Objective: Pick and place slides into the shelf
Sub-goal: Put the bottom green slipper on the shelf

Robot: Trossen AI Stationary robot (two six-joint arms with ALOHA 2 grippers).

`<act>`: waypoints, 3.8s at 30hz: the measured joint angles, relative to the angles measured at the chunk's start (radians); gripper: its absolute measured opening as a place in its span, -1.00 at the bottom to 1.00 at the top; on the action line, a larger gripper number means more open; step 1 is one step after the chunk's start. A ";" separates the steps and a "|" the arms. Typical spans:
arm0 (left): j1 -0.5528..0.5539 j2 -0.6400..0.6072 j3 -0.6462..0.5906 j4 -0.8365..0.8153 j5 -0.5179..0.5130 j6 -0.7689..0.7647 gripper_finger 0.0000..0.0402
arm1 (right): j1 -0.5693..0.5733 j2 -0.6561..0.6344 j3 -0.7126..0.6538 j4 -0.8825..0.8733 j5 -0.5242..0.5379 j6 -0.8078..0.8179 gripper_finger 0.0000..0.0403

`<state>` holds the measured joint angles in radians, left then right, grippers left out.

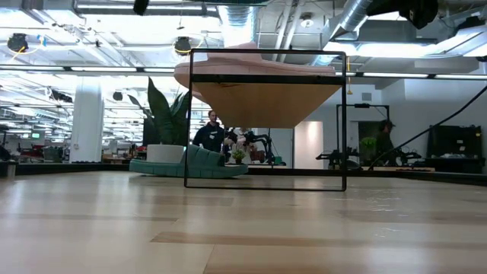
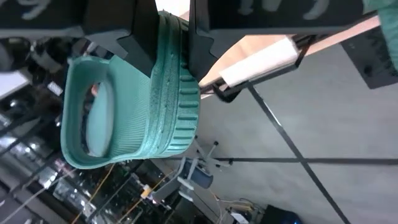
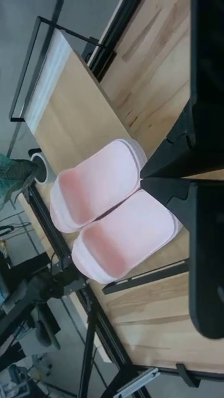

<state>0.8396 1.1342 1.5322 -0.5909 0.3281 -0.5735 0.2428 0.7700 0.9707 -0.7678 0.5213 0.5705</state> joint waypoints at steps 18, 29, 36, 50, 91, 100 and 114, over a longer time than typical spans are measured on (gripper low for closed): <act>-0.018 0.252 0.000 0.128 0.067 -0.020 -0.84 | 0.000 0.000 0.000 -0.012 0.001 0.042 -1.00; -0.055 0.292 -0.089 0.227 0.034 -0.057 -0.84 | 0.000 0.000 0.000 -0.014 0.002 0.051 -1.00; -0.078 0.269 -0.178 0.269 -0.002 -0.081 -0.84 | 0.000 0.000 0.000 -0.019 0.002 0.051 -1.00; -0.163 0.232 -0.280 0.341 -0.090 -0.171 -0.84 | 0.000 0.000 0.000 -0.019 0.002 0.052 -1.00; -0.283 0.233 -0.466 0.369 -0.261 -0.245 -0.84 | 0.156 0.000 0.000 -0.069 0.090 0.164 -1.00; -0.298 0.233 -0.488 0.355 -0.266 -0.245 -0.84 | 0.156 0.000 0.000 -0.069 0.089 0.165 -1.00; -0.323 0.233 -0.488 0.316 -0.247 -0.236 -0.84 | 0.156 0.000 0.000 -0.065 0.089 0.165 -1.00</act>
<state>0.5167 1.3670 1.0443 -0.2752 0.0814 -0.8094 0.3992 0.7704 0.9710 -0.8330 0.6106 0.7360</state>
